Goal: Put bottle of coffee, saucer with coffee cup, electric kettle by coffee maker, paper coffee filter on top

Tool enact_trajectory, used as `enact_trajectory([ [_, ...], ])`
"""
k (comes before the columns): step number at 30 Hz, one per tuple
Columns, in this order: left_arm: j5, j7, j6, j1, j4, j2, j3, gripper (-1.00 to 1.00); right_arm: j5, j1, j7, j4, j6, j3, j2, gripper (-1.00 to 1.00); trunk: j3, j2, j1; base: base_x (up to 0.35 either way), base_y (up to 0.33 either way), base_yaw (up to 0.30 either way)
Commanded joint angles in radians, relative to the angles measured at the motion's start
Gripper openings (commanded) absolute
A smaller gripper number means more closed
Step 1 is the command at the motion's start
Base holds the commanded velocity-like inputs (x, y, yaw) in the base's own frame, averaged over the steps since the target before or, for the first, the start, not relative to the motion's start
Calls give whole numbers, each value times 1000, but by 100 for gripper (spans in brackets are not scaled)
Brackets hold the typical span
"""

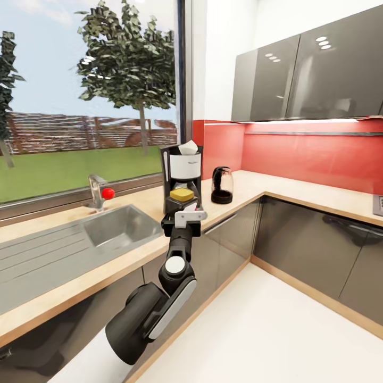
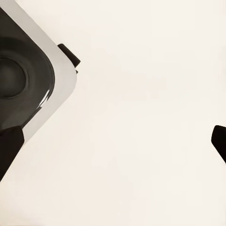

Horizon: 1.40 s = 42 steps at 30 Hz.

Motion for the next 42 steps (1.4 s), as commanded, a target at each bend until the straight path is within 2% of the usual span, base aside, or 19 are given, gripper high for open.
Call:
enact_trajectory([
  [1, 4, 8, 5, -1, -1, 0, -2, -100, 10, -1, -1, 1, -3, -8, 0, 100, -1, -1, 0, 139, -106, 0],
  [12, 4, 8, 6, -1, -1, 0, -1, -100, 9, 1, -1, 1, -3, -8, 0, 100, -1, -1, 0, 178, -152, 27],
  [26, 4, 8, 6, -1, -1, -1, -2, -100, 9, 1, -1, 1, -3, -8, 0, 100, -1, -1, 0, 57, -66, 208],
  [42, 4, 8, 6, -1, 1, -1, -3, -100, 9, 1, -1, 1, -3, -8, 0, 100, -1, -1, 0, 153, -205, 17],
])
